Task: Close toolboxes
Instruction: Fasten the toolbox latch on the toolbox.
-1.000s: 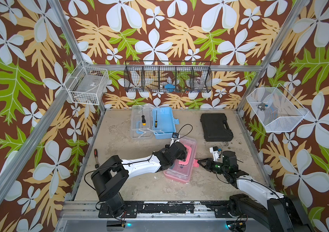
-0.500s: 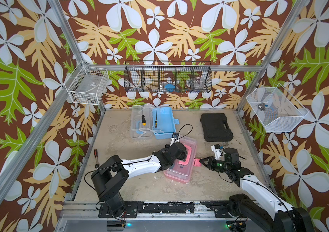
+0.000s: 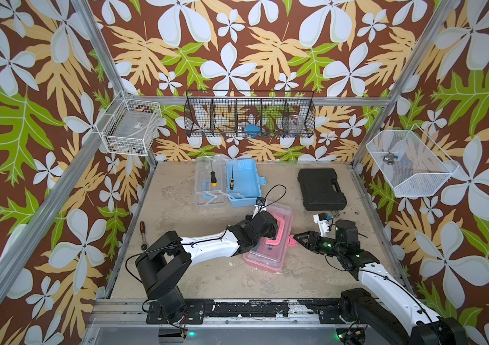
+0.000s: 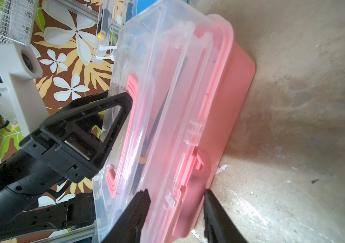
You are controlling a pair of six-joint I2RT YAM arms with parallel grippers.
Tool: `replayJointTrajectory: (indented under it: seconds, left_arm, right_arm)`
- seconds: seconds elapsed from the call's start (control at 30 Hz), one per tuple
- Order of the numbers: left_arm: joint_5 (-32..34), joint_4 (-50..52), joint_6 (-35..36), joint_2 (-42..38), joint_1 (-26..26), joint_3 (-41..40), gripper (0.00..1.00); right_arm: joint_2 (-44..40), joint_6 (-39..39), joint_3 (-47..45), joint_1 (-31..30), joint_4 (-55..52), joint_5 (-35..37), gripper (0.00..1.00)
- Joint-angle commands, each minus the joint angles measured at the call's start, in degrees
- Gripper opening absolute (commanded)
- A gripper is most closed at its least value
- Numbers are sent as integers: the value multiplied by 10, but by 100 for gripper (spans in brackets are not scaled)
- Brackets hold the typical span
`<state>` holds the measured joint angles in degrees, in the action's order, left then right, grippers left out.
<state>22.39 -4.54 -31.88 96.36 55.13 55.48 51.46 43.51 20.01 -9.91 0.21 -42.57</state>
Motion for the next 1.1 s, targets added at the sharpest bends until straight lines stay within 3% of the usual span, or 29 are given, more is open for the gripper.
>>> replayJointTrajectory:
  seconds: [0.0, 0.3, 0.57, 0.83, 0.9, 0.97, 1.07]
  left_arm:
    - [-138, 134, -30, 22, 5, -14, 4]
    - [-140, 134, -28, 28, 5, -10, 4]
    - [-141, 131, -30, 27, 5, -11, 4]
    - [-141, 131, -30, 27, 5, -12, 4]
    - [-139, 133, -31, 25, 5, -13, 4]
    - [-139, 132, -30, 21, 5, -15, 4]
    - [-140, 129, -35, 20, 5, -18, 4]
  right_arm:
    - [-6, 21, 0, 0, 40, -20, 47]
    - [-10, 22, -5, -1, 43, -21, 46]
    - [-12, 38, -6, -15, 65, -16, 29]
    - [11, 46, -11, -42, 94, -2, 28]
    - [3, 19, 2, -38, 57, 21, 28]
    - [-8, 1, 3, -12, 30, 23, 32]
    - [-5, 11, -40, 48, 57, -27, 41]
